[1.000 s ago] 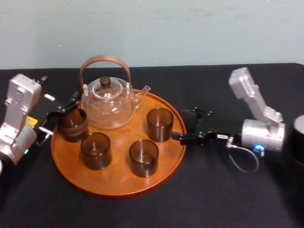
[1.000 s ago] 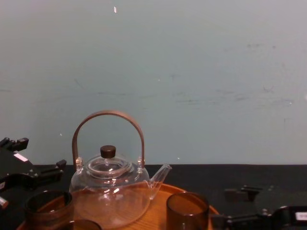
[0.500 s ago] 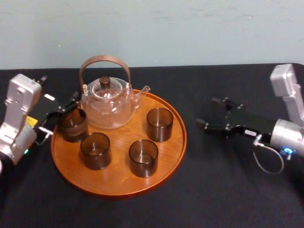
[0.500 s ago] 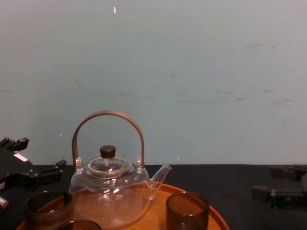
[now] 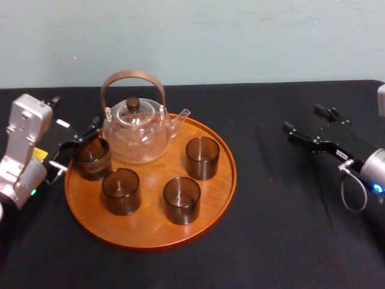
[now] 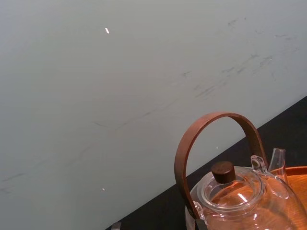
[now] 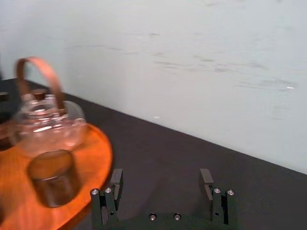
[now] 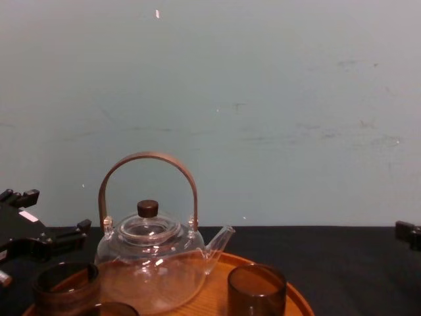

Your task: Pick up the glass from the table and place it on the tray.

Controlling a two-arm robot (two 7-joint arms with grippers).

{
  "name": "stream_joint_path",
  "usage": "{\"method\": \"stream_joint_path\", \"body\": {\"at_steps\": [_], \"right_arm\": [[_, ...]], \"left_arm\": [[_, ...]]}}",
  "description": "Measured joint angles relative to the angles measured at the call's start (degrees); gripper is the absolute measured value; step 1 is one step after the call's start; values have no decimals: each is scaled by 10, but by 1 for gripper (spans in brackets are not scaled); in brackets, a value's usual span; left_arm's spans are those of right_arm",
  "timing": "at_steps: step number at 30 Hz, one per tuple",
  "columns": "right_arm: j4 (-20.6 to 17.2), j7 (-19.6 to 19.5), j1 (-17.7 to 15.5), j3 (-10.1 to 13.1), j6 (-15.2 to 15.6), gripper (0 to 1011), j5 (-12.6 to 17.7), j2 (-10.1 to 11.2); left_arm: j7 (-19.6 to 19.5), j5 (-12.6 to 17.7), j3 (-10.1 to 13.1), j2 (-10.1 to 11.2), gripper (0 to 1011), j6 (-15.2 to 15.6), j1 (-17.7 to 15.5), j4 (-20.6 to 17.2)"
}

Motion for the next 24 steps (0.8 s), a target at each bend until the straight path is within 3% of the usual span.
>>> {"method": "stream_joint_path", "body": {"at_steps": [7, 19, 24], "right_arm": [[21, -42, -3, 9, -19, 1002, -31, -24], [56, -48, 9, 12, -23, 1003, -56, -52], [57, -47, 9, 12, -23, 1002, -58, -53]], "left_arm": [[0, 0, 0, 0, 1001, 0, 0, 0], [0, 0, 0, 0, 1001, 0, 0, 0], [0, 0, 0, 0, 1001, 0, 0, 0]]}}
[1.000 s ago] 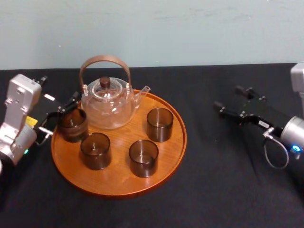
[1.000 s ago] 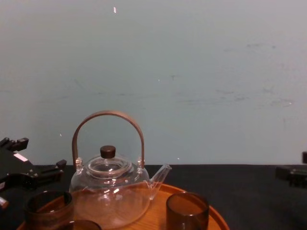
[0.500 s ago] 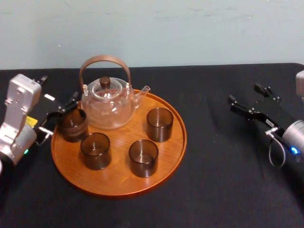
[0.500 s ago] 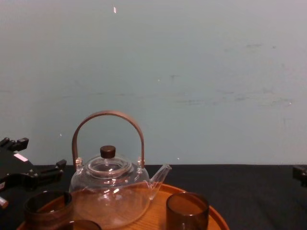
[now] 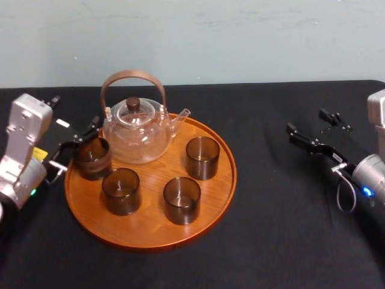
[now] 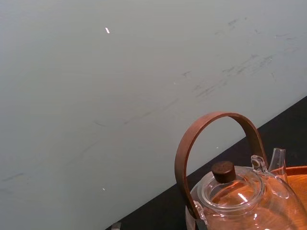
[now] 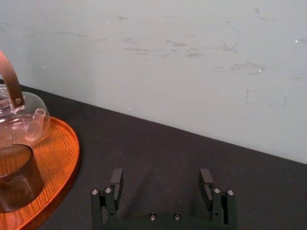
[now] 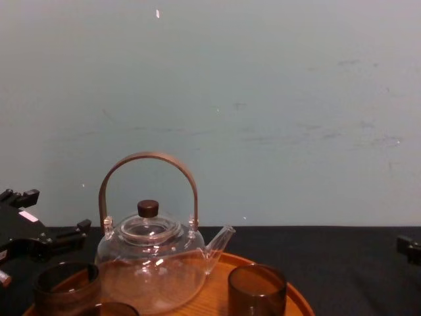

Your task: Pick up the glass from the table and place it on the tray.

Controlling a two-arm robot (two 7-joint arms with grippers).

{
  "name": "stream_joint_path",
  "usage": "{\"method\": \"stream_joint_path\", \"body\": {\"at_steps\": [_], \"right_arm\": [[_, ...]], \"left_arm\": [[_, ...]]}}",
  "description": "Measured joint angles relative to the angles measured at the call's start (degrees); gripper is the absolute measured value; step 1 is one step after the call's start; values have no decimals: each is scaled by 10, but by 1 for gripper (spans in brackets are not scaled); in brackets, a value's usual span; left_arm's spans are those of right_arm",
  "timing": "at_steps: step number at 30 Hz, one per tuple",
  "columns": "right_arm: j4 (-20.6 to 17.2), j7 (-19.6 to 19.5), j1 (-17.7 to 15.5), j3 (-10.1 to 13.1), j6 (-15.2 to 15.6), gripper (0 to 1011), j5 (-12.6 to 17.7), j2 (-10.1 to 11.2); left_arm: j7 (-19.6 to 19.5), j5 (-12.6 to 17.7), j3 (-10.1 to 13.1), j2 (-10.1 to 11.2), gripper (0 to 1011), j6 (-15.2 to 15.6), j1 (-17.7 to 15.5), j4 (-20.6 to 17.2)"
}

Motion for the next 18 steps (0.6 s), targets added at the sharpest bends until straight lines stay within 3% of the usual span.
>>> {"method": "stream_joint_path", "body": {"at_steps": [18], "right_arm": [[-3, 0, -1, 0, 0, 1002, 2, 2]], "left_arm": [[0, 0, 0, 0, 1001, 0, 0, 0]]}}
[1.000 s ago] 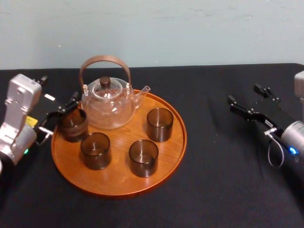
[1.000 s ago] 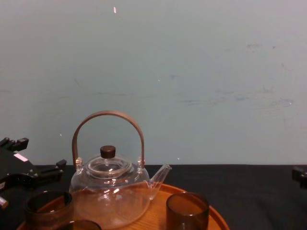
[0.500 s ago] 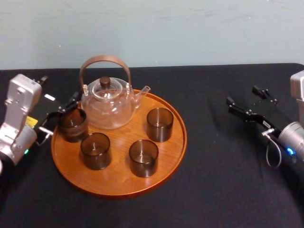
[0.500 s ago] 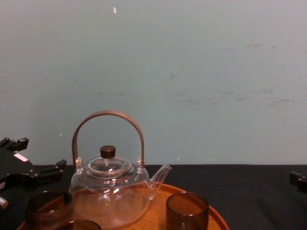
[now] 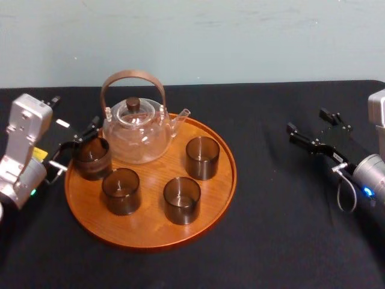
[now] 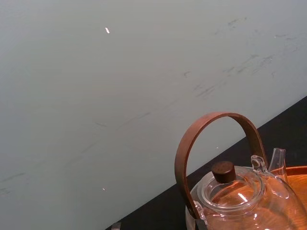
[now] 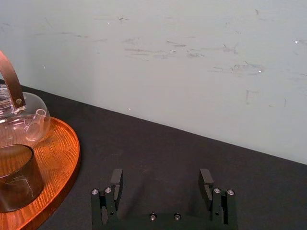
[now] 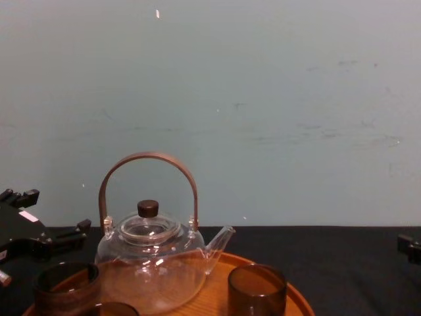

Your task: Pick up the glass from the table and place it on the tray.

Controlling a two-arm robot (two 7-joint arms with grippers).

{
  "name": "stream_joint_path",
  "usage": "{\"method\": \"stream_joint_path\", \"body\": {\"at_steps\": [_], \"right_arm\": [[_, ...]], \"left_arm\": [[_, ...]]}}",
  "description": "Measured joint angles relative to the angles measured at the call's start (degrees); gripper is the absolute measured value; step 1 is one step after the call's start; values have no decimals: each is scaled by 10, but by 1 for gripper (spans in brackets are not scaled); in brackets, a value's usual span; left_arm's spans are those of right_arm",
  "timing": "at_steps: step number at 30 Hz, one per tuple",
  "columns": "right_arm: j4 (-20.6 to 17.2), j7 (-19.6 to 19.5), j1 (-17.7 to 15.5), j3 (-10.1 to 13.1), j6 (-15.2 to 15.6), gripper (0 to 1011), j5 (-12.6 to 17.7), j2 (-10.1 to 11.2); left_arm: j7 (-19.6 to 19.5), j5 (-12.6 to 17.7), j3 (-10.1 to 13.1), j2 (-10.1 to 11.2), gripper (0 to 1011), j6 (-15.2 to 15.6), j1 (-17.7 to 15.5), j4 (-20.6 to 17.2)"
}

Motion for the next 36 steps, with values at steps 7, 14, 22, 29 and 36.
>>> {"method": "stream_joint_path", "body": {"at_steps": [7, 14, 22, 29, 36], "right_arm": [[0, 0, 0, 0, 0, 1002, 1, 0], [-1, 0, 0, 0, 0, 1002, 1, 1], [-1, 0, 0, 0, 0, 1003, 1, 1], [-1, 0, 0, 0, 0, 1002, 1, 1], [-1, 0, 0, 0, 0, 1002, 1, 1]], "left_arm": [[0, 0, 0, 0, 1001, 0, 0, 0], [0, 0, 0, 0, 1001, 0, 0, 0], [0, 0, 0, 0, 1001, 0, 0, 0], [0, 0, 0, 0, 1001, 0, 0, 0], [0, 0, 0, 0, 1001, 0, 0, 0]]}}
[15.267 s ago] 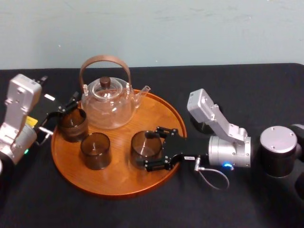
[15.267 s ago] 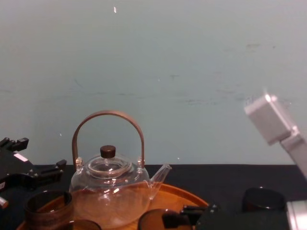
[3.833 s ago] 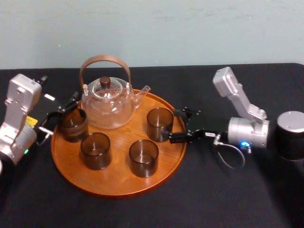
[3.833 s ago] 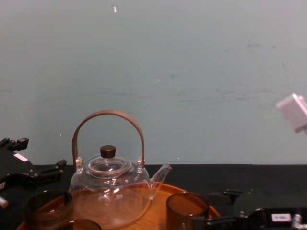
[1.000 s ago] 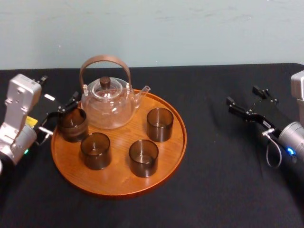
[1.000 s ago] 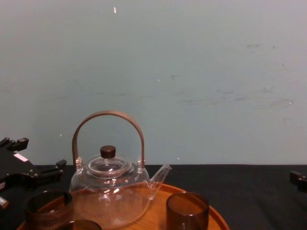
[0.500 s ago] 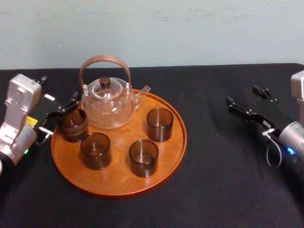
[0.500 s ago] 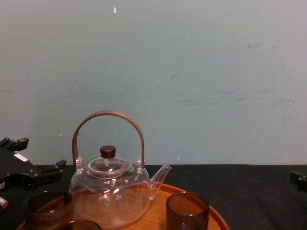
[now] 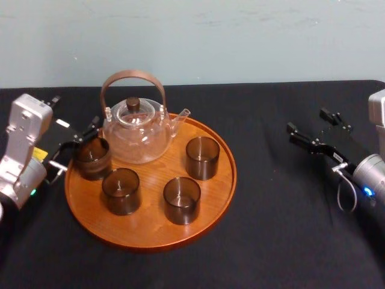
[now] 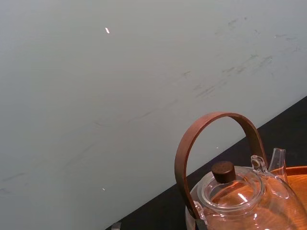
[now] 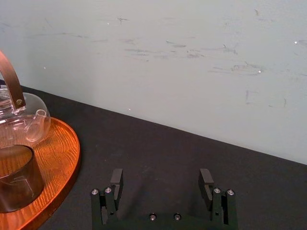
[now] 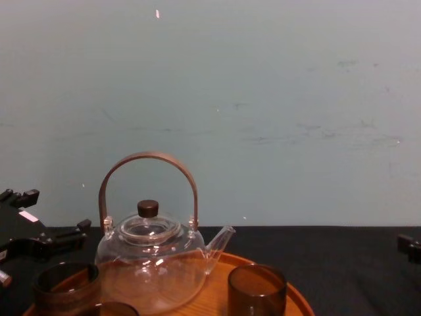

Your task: Pick up the glass from the table and place it on the tray.

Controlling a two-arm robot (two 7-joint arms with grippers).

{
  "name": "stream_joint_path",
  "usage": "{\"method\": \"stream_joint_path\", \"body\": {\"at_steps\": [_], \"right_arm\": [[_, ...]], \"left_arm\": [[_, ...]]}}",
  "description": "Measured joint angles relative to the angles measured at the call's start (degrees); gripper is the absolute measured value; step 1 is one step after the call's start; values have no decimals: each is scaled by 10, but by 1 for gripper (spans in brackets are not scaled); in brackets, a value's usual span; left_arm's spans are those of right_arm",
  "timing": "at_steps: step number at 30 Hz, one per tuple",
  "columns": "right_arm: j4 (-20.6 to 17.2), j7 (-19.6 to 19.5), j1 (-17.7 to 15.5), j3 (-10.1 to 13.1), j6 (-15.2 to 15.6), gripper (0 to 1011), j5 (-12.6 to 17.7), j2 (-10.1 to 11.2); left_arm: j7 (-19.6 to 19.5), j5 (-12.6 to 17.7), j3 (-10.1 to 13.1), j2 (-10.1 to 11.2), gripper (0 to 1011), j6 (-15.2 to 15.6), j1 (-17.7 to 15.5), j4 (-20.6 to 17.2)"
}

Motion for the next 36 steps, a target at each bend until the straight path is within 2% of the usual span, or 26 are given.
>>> {"method": "stream_joint_path", "body": {"at_steps": [36], "right_arm": [[0, 0, 0, 0, 0, 1002, 0, 0]], "left_arm": [[0, 0, 0, 0, 1001, 0, 0, 0]]}}
